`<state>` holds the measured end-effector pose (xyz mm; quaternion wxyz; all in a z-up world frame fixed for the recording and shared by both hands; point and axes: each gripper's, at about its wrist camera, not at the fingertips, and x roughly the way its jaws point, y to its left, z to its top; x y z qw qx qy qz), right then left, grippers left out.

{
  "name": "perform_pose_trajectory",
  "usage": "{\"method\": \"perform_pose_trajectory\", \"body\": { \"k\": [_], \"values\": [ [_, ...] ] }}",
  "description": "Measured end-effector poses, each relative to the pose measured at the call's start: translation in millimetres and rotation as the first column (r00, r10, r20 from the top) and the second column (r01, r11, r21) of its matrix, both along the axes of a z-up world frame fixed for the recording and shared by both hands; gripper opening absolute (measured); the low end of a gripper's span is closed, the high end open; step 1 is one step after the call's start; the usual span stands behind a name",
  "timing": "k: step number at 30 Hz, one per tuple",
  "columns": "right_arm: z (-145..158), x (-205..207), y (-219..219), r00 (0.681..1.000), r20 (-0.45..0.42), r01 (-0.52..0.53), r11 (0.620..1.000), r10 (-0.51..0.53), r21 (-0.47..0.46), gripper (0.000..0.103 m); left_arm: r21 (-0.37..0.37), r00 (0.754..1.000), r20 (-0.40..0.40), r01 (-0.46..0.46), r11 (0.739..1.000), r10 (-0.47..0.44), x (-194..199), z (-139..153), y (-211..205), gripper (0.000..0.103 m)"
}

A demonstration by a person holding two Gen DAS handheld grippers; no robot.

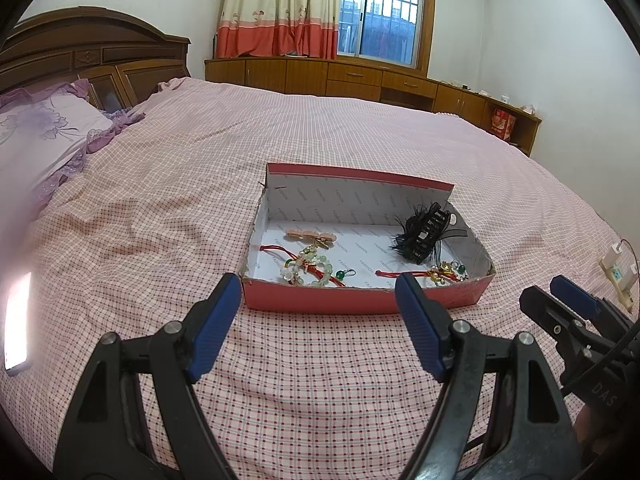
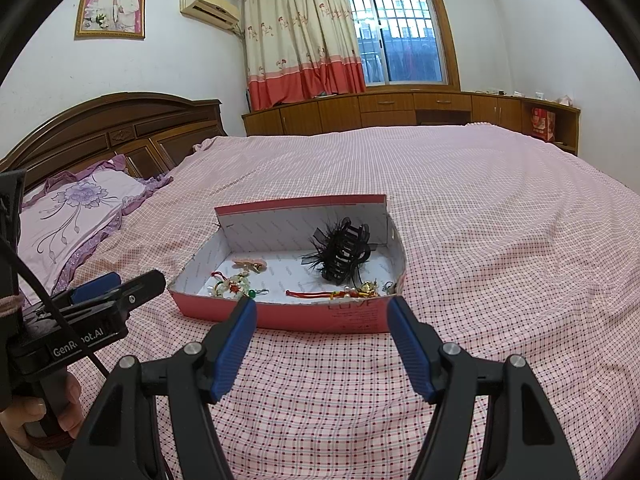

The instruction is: Organize jewelry

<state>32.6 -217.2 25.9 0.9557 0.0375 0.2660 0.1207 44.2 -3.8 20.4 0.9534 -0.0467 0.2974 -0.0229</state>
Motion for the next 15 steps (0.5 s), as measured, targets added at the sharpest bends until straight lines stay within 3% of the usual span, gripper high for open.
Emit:
{"method": "perform_pose_trajectory", "body": {
  "k": [15],
  "values": [
    [0.0, 0.1, 0.0, 1.000, 0.001, -0.001, 1.000, 0.001, 0.000, 0.070, 0.000, 1.000, -0.002, 0.003, 1.000, -0.003, 1.1, 0.2, -1.4, 0.071]
  ]
}}
